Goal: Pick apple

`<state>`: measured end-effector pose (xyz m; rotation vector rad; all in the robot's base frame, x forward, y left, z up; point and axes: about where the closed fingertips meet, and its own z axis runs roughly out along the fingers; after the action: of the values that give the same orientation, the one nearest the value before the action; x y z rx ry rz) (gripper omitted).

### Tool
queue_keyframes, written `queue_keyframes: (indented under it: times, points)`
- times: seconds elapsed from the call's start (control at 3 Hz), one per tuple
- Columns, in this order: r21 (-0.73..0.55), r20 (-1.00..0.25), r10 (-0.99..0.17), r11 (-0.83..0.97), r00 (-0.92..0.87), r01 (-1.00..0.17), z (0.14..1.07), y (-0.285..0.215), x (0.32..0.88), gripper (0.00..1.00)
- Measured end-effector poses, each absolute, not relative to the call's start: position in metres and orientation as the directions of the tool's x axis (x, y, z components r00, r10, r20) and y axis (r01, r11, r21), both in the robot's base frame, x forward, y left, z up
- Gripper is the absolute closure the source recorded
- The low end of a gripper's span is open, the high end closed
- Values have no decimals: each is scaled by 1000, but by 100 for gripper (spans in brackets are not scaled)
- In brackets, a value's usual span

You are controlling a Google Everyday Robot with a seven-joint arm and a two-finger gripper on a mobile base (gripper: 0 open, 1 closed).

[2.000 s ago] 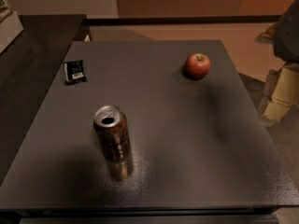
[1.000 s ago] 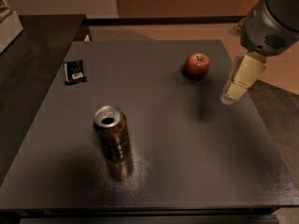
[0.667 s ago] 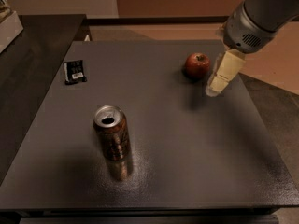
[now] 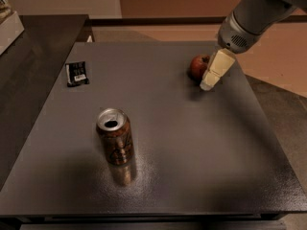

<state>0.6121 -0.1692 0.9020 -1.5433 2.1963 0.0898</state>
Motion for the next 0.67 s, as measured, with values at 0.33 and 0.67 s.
queue_keyframes:
  times: [0.33, 0.67]
  points:
    - [-180, -409, -859, 408, -309, -895, 886, -173, 632, 0]
    - [-164, -412, -851, 421, -326, -892, 873, -172, 640, 0]
